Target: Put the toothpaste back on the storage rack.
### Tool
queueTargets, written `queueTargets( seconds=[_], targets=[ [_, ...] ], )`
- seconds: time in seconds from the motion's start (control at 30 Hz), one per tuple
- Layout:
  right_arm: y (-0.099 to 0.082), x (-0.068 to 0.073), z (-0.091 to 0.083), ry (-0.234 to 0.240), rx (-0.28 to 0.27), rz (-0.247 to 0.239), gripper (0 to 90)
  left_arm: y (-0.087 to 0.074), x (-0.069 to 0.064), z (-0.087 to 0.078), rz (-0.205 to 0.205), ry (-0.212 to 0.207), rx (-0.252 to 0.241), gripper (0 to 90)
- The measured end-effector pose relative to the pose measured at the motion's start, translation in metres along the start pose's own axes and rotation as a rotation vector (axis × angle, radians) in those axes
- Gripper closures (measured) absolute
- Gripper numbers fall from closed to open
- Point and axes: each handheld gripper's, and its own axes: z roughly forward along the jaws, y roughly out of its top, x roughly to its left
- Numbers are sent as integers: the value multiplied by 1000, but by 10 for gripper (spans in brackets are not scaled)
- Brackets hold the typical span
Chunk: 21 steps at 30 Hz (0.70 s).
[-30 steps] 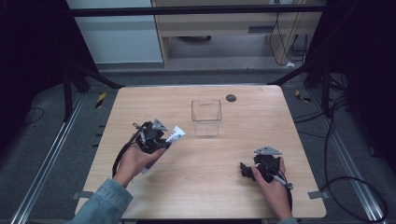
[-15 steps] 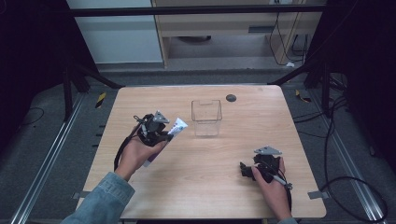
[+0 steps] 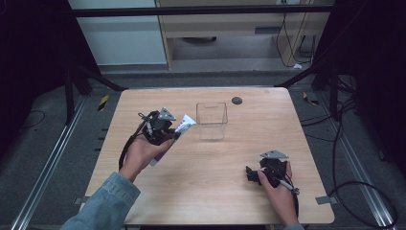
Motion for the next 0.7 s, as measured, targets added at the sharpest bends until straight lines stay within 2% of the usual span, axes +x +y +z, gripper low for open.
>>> queueTargets(
  seconds=[0.7],
  targets=[
    [0,0,0,-1,2,6,3,23,3,-7,4,5,-40,791]
  ],
)
